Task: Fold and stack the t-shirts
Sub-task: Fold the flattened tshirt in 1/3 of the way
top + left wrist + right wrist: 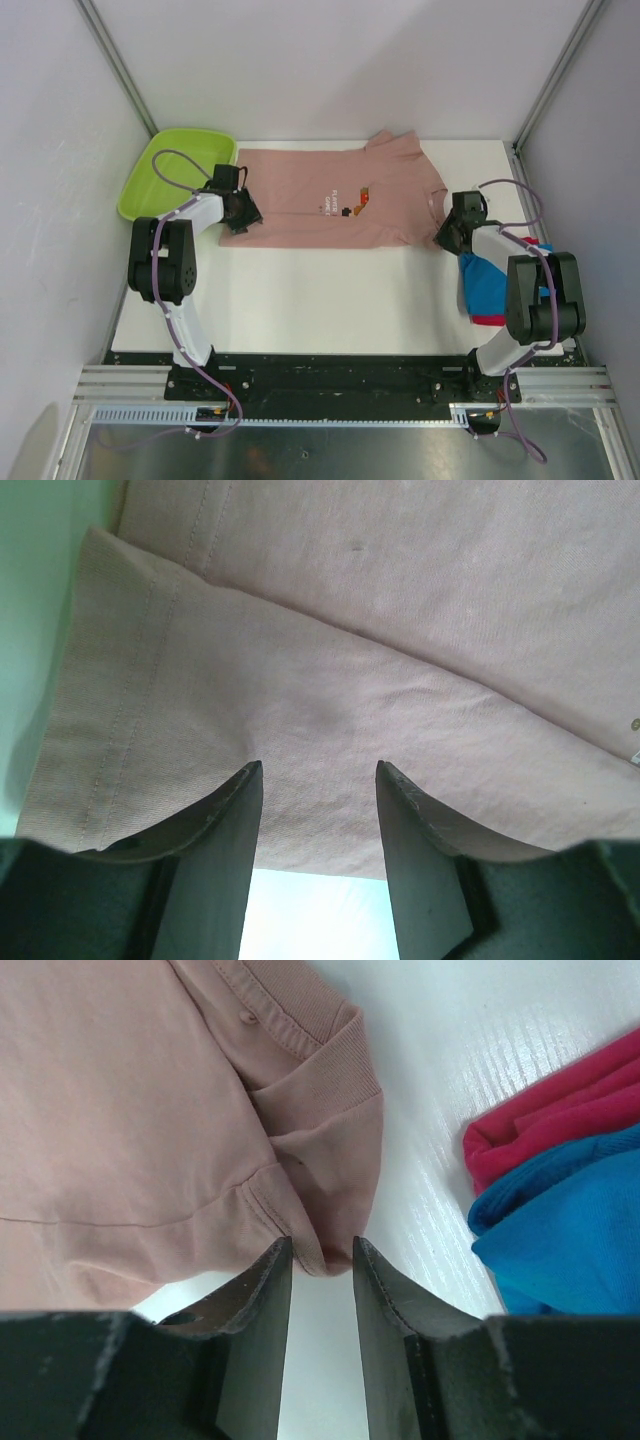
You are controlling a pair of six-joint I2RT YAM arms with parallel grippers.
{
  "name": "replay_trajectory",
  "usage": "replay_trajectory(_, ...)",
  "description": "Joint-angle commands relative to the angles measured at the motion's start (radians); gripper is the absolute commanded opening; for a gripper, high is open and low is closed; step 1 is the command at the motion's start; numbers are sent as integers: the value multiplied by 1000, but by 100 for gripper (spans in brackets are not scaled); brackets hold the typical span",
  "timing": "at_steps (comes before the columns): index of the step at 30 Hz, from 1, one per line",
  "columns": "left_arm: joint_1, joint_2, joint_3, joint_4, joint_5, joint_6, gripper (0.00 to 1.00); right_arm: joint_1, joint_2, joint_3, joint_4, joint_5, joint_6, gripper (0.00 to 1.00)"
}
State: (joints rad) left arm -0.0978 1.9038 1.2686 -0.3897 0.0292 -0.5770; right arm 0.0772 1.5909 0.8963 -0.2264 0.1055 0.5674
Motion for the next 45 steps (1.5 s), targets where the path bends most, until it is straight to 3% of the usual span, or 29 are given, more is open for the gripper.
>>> replay_trajectory(1,4,-40,-9,10,-17,-3,54,2,23,37,-5,22,-8,35)
replay_trajectory(4,5,-39,-9,10,-17,-2,54,2,34,42,-1,17,-8,32)
replay_trajectory(11,7,-38,-11,10,-23,0,54,3,41,65,-5,23,-7,5)
replay_trajectory(14,8,-38,-17,10,-25,0,54,0,45,86,-33,50,-20,1)
replay_trajectory(22,12,-31,-28,5,-63,3,54,-11,53,143,-106,146,-63,0)
replay_trajectory(41,25,-49,-33,-9,-65,14,55,-22,165,177,-166,141,-74,0)
replay_trajectory(45,28,-101,-48,-20,-78,15,56,-29,136,208,-201,133,-70,9)
